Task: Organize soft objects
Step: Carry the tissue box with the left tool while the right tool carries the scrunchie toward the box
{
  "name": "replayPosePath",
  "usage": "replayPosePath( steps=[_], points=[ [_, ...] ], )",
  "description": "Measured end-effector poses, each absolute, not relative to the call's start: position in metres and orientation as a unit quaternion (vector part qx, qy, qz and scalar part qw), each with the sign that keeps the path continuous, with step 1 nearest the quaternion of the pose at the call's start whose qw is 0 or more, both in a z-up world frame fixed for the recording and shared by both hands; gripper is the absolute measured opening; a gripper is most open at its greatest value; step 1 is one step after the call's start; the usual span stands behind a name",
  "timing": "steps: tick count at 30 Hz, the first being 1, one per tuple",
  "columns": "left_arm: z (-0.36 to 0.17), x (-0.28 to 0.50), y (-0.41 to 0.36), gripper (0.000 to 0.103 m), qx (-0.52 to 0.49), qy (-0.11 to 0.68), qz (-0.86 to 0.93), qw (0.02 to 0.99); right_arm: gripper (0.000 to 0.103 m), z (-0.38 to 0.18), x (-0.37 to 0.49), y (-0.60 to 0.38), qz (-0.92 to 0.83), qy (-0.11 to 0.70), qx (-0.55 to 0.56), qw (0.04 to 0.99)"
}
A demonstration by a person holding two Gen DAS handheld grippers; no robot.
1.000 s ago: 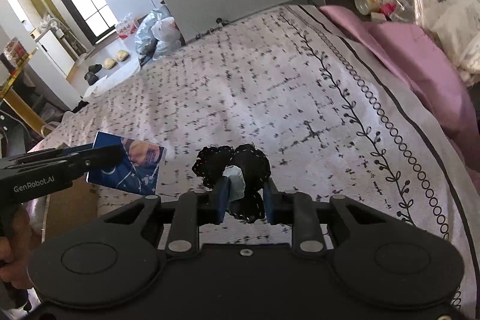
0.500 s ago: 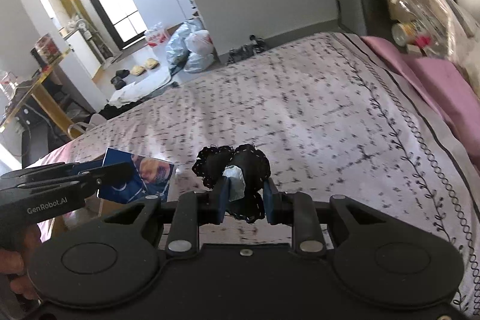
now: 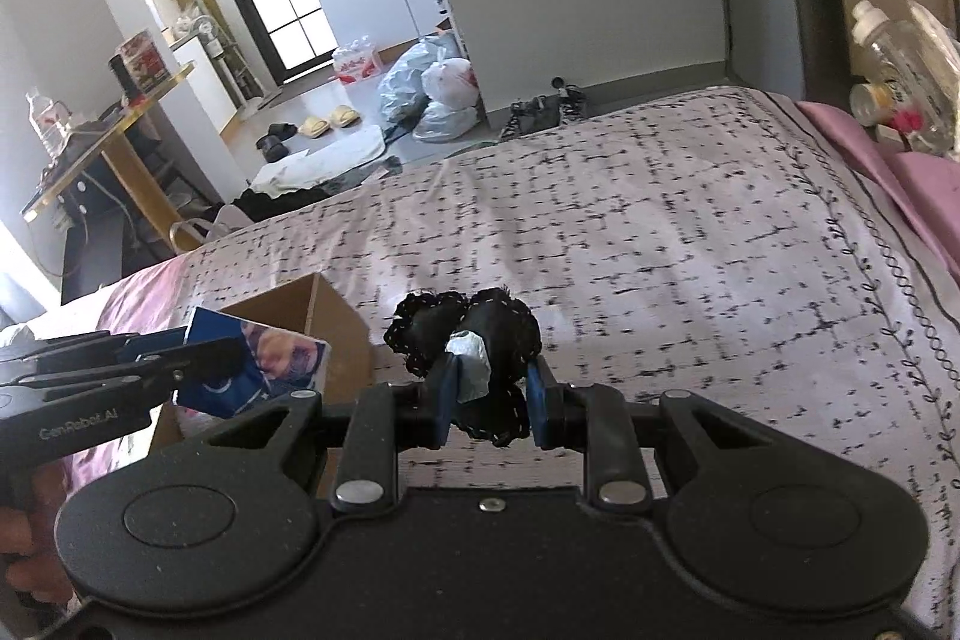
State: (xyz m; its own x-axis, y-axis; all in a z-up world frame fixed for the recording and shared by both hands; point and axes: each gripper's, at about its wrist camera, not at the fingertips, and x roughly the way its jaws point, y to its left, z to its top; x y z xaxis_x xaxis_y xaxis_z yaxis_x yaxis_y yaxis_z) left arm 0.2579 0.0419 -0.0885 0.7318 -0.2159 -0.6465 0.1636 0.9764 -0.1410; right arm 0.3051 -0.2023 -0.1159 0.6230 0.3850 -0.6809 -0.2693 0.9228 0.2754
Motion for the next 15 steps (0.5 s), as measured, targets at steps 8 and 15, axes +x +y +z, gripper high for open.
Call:
replayPosePath(
  steps=[8, 15],
  points=[
    [-0.092, 0.241, 0.078, 0.024, -0.046, 0.354, -0.068, 0.932, 0.024, -0.113, 0.298, -0.169, 0.202, 0.388, 0.059, 0.897],
    [-0.094, 0.231, 0.101, 0.025, -0.041, 0.362, -0.050, 0.930, 0.025, -0.110, 0.295, -0.146, 0.219, 0.386, 0.047, 0.895]
  ],
)
